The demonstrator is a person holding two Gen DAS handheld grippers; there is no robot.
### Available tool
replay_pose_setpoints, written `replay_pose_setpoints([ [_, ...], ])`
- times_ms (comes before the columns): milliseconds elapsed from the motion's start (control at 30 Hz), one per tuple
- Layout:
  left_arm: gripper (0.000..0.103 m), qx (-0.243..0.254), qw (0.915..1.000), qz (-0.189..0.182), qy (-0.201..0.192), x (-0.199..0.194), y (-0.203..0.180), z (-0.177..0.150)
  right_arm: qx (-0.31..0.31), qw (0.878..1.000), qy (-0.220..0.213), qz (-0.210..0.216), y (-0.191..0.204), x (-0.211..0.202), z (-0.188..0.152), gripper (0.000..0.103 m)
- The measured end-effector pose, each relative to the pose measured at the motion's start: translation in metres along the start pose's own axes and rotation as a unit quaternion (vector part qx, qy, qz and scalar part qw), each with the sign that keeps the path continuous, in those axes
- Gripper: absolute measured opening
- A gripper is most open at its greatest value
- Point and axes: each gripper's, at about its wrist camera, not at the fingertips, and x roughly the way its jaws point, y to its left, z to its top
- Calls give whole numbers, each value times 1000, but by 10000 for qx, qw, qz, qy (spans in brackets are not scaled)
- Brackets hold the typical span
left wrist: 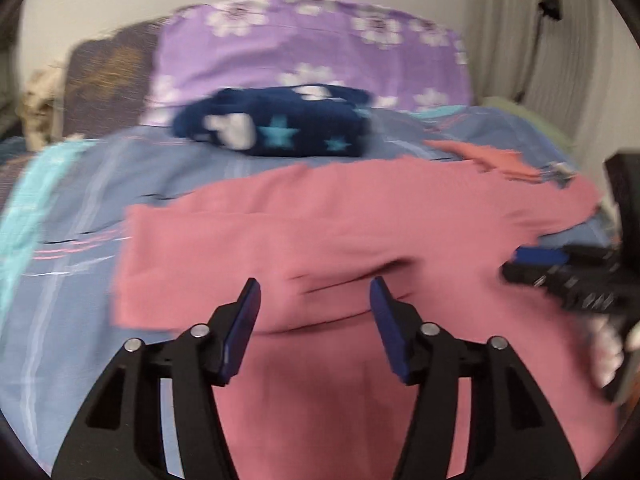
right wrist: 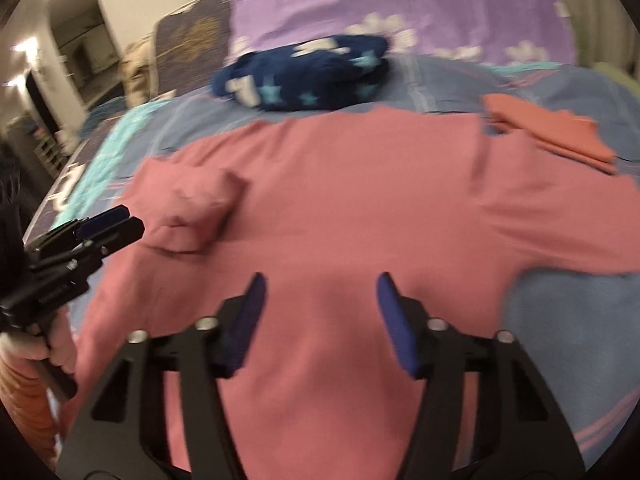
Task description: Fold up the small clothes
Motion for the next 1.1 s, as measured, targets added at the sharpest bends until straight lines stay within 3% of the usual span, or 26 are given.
replay_pose_setpoints([
  [67,61,11,9994,336,101,3,12,-7,-350,9994,28,6,18,7,6,56],
  [133,62,32,9952,948,256,13,23,-15,-824,9966,15,65,44,14,13,69],
  [200,62,-72,9900,1349,406,23,36,-18,-1335,9910,53,50,71,24,19,75],
  [300,62,-418,9852,1520,673,39,50,-21,-1739,9845,177,-129,101,49,31,76],
  [367,64,-371,9835,1632,692,42,49,-21,-1785,9833,256,-258,111,68,39,76],
  [400,64,-330,9827,1692,674,41,49,-22,-1770,9833,235,-356,112,73,41,69],
  [433,64,-273,9817,1762,662,40,47,-22,-1722,9840,223,-409,109,76,44,40],
  [467,64,-225,9810,1814,657,42,45,-21,-1544,9869,235,-413,103,76,47,23],
  [500,64,-184,9802,1860,649,43,44,-21,-1046,9939,200,-270,86,70,51,13],
  [600,64,-91,9785,1963,627,43,40,-23,71,9999,-75,-58,33,39,49,7],
  [667,64,-92,9785,1963,626,42,39,-24,478,9987,-176,-31,4,23,41,7],
  [767,64,-198,9803,1870,609,40,42,-24,1355,9906,122,165,-55,9,22,11],
  [867,64,-321,9824,1748,570,37,46,-23,1738,9830,390,450,-79,13,16,19],
  [933,64,-368,9821,1752,583,38,48,-23,1579,9834,505,742,-73,20,18,50],
  [1100,64,-297,9808,1821,640,42,45,-23,1032,9874,737,950,-37,60,37,71],
])
